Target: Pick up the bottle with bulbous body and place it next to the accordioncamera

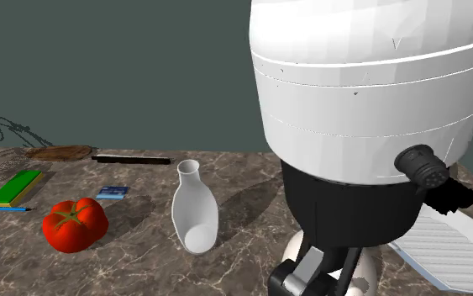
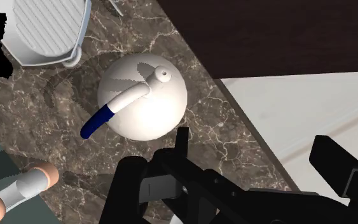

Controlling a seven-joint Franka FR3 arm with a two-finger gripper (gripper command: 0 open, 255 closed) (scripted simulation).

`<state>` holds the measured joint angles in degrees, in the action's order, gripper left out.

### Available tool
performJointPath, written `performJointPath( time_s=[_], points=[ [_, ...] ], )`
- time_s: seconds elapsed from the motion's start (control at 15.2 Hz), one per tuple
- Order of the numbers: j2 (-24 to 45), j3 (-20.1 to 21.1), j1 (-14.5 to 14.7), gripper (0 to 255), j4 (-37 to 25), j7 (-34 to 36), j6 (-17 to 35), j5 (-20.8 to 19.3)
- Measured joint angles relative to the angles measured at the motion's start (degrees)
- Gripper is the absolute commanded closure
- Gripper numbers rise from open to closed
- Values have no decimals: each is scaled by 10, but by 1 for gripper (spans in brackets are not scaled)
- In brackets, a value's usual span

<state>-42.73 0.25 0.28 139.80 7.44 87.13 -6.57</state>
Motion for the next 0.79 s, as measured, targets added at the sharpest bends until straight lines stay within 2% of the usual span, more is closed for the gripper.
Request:
performJointPath(
  time_s=[0.2,0.79],
  points=[
    [27,-6,-2,0,-12,-3,17,-2],
    [217,-47,-15,0,-122,-33,112,2]
  ],
)
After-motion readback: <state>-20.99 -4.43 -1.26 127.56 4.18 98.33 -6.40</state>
